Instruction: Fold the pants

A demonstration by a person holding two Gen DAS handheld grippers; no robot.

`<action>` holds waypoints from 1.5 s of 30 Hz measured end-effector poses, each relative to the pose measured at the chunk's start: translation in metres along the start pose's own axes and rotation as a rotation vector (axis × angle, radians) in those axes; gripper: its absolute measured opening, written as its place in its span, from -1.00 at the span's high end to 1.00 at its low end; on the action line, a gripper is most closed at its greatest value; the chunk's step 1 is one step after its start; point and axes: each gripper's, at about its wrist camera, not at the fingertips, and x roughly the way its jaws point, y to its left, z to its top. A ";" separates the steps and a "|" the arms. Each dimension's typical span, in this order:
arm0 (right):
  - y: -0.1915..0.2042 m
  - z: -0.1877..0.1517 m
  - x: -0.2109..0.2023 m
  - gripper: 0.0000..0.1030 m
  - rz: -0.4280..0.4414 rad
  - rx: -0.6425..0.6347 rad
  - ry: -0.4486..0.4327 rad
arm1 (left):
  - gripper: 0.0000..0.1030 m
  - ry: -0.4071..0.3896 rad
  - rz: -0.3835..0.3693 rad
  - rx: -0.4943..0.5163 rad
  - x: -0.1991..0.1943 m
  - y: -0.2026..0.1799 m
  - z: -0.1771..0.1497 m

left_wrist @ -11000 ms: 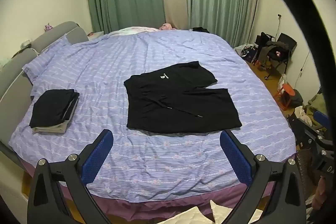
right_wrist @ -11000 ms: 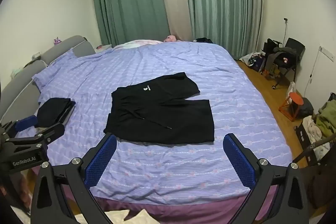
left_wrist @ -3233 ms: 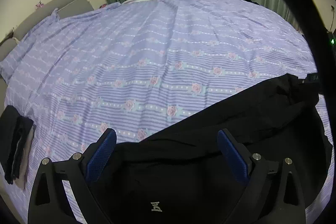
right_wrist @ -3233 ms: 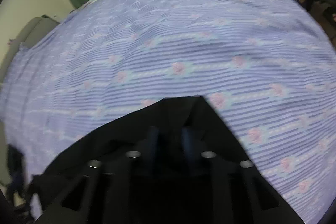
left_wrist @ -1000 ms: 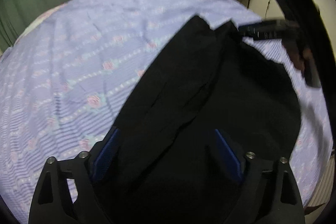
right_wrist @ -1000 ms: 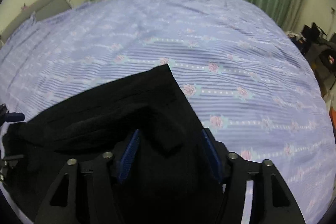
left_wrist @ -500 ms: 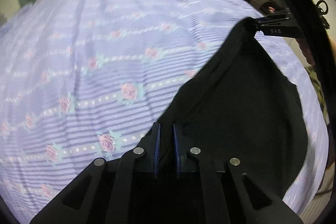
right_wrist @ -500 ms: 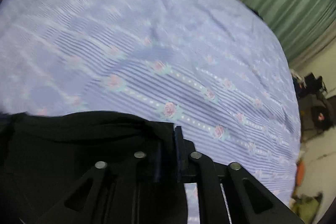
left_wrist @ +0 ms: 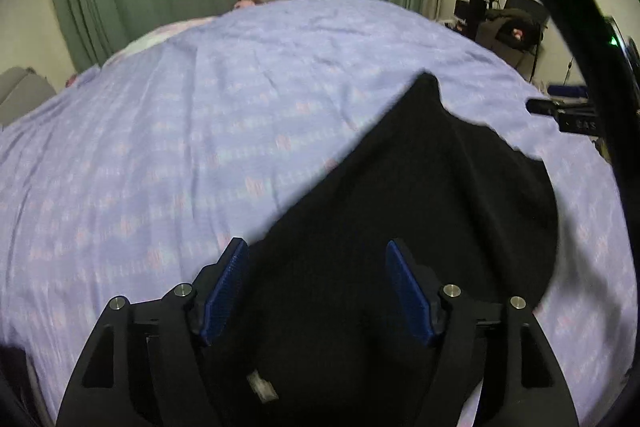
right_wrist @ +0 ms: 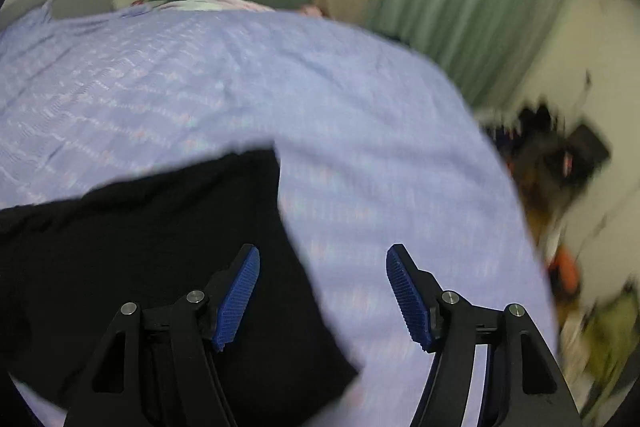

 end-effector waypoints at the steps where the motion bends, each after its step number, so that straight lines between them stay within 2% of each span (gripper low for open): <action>1: -0.003 -0.014 -0.002 -0.27 0.033 0.047 0.021 | -0.37 0.001 0.013 -0.014 -0.006 -0.002 -0.010; 3: 0.003 -0.045 -0.014 -0.27 0.070 0.155 0.060 | -0.37 0.010 0.063 -0.073 -0.014 0.001 -0.030; 6: 0.030 -0.079 -0.036 -0.27 0.058 0.219 0.078 | -0.38 0.032 0.127 -0.254 -0.043 0.033 -0.067; 9: 0.068 -0.090 -0.050 -0.29 0.064 0.228 0.071 | -0.42 0.050 0.185 -0.398 -0.060 0.075 -0.097; 11: 0.091 -0.092 -0.056 -0.32 0.092 0.211 0.061 | -0.42 0.048 0.193 -0.461 -0.061 0.099 -0.109; 14: 0.135 -0.082 -0.054 -0.32 0.217 0.158 0.082 | -0.41 0.035 0.145 -0.578 -0.061 0.136 -0.120; 17: 0.165 -0.074 -0.057 -0.32 0.265 0.099 0.062 | -0.39 0.007 0.023 -0.737 -0.052 0.164 -0.134; 19: 0.179 -0.073 -0.059 -0.32 0.291 0.081 0.051 | -0.35 0.001 -0.038 -0.802 -0.040 0.171 -0.139; 23: 0.187 -0.073 -0.057 -0.32 0.348 0.099 0.070 | -0.27 0.051 -0.037 -0.829 -0.012 0.174 -0.147; 26: 0.191 -0.076 -0.055 -0.32 0.346 0.104 0.073 | -0.26 0.066 -0.049 -0.840 0.001 0.175 -0.148; 29: 0.199 -0.082 -0.055 -0.32 0.349 0.108 0.083 | 0.28 0.068 -0.069 -0.830 0.002 0.165 -0.146; 32: 0.203 -0.087 -0.053 -0.32 0.362 0.114 0.113 | 0.33 0.060 -0.065 -0.839 0.000 0.163 -0.146; 36: 0.206 -0.090 -0.062 -0.32 0.386 0.096 0.112 | 0.67 0.012 -0.020 -0.823 -0.035 0.154 -0.141; 39: 0.208 -0.093 -0.071 -0.32 0.395 0.075 0.095 | 0.68 0.025 0.006 -0.816 -0.051 0.153 -0.152; 43: 0.217 -0.098 -0.077 -0.32 0.419 0.047 0.103 | 0.67 0.100 0.015 -0.823 -0.032 0.169 -0.172; 44: 0.219 -0.099 -0.078 -0.32 0.422 0.041 0.103 | 0.60 0.111 0.018 -0.817 -0.025 0.170 -0.172; 45: 0.221 -0.101 -0.081 -0.32 0.424 0.031 0.099 | 0.44 0.130 0.039 -0.797 -0.018 0.172 -0.168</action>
